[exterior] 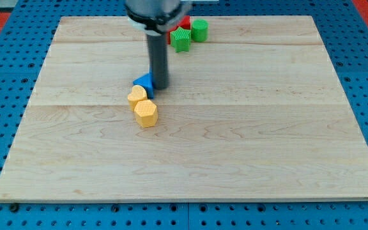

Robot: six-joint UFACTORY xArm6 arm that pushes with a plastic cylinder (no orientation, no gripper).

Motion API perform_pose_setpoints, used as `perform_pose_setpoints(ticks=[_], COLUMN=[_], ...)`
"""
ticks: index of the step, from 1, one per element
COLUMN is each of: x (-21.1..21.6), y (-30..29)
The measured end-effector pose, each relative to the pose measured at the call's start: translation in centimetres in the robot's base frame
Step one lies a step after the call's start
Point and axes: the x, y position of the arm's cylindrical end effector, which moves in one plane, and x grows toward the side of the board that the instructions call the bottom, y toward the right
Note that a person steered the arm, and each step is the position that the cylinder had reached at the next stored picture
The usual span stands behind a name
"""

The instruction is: Move the blue cube to the top left of the board

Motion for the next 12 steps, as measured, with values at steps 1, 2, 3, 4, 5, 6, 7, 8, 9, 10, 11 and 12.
perform_pose_setpoints(ticks=[1,2,3,4,5,6,7,8,9,10,11,12], x=[-3.1,-3.9,-6.1,-8.7,-12.3,-12.9,-16.2,-18.1,-17.1,-16.8,-17.3,-17.5], y=[-2.1,4.7,6.2,-1.0,-8.2,-4.0,-2.6,-7.5,-13.8,-14.4,-11.3,-9.2])
